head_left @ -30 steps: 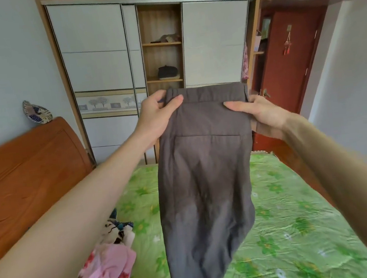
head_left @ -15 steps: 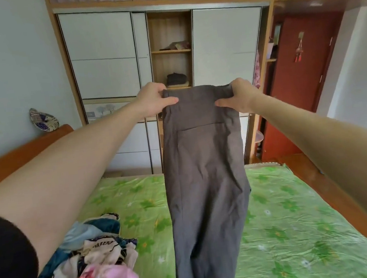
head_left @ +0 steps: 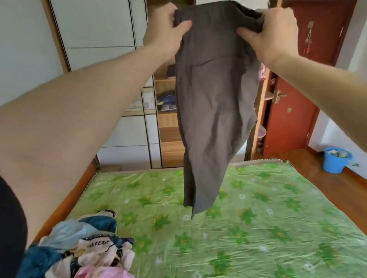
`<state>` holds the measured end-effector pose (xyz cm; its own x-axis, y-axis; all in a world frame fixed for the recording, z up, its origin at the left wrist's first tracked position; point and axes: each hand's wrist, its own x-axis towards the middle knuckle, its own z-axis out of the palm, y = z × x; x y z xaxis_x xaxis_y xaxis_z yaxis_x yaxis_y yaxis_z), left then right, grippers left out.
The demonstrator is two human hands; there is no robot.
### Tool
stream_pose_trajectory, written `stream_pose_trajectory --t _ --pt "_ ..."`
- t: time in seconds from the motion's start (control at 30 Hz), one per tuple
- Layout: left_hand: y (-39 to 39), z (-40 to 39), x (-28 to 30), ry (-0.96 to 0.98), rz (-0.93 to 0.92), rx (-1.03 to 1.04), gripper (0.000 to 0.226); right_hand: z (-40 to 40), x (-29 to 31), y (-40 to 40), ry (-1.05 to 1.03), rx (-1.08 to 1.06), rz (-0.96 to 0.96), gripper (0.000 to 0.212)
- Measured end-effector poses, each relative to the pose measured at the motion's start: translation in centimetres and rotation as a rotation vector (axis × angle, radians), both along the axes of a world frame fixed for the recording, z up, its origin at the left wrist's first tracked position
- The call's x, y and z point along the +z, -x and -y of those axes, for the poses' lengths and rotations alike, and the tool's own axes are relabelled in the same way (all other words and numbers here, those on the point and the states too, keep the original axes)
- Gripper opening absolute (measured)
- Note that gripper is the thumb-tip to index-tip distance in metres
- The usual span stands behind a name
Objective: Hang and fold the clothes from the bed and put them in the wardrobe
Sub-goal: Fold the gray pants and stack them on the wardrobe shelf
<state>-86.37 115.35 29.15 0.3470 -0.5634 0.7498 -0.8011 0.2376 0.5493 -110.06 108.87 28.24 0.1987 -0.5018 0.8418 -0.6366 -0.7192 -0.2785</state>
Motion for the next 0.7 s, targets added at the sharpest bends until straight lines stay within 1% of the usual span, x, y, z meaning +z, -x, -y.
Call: stream_pose_trajectory --t 0.03,0.1,0.2,0.23,0.27,0.3,0.33,0.37,0.4,0.43,0.47,0.5,0.6,0.7 --pt "0.3 -0.3 -1.7 -0.003 -0.03 -0.077 0.012 0.0 -1.6 0.7 0.002 0.022 -0.014 0.037" --pt "1.1 -1.5 -6.3 -0.041 -0.053 -0.127 0.012 0.1 -5.5 2.2 -0.079 0.11 -0.068 0.035" --pt "2.8 -4.4 -16.1 -0.184 0.038 -0.027 0.018 -1.1 -12.5 5.1 -0.346 0.25 -0.22 0.019" --pt "3.4 -5.9 -20.0 -0.237 0.042 -0.024 0.022 -1.8 -15.4 6.1 -0.404 0.285 -0.299 0.013" --pt "4.2 -7.9 -23.9 -0.289 0.053 -0.029 0.023 -2.9 -18.5 7.1 -0.446 0.31 -0.384 0.012" --pt "4.8 -10.0 -27.9 -0.335 0.1 -0.035 0.024 -4.1 -21.7 8.0 -0.487 0.337 -0.464 0.015" --pt "5.6 -12.1 -31.6 -0.388 0.187 -0.046 0.024 -5.6 -25.2 8.9 -0.53 0.366 -0.532 0.013" --pt "6.3 -14.1 -35.3 -0.442 0.294 -0.067 0.024 -6.9 -29.1 9.7 -0.57 0.39 -0.585 0.007" --pt "6.9 -16.1 -38.8 -0.503 0.387 -0.091 0.024 -8.5 -32.9 10.6 -0.612 0.395 -0.631 0.006" --pt "7.5 -17.8 -42.2 -0.58 0.45 -0.122 0.025 -10.1 -36.9 11.5 -0.648 0.4 -0.673 0.016" --pt "8.2 -19.6 -45.3 -0.676 0.468 -0.153 0.025 -11.7 -40.6 12.4 -0.687 0.398 -0.719 0.024" --pt "8.9 -21.3 -48.5 -0.731 0.46 -0.191 0.025 -13.3 -44.2 13.4 -0.729 0.398 -0.739 0.031" --pt "11.3 -25.6 -56.6 -0.807 0.363 -0.271 0.028 -18.1 -52.5 16.3 -0.87 0.391 -0.719 0.04" --pt "14.2 -29.2 -61.9 -0.839 0.358 -0.327 0.021 -22.3 -58.3 19.4 -0.937 0.381 -0.708 0.045"
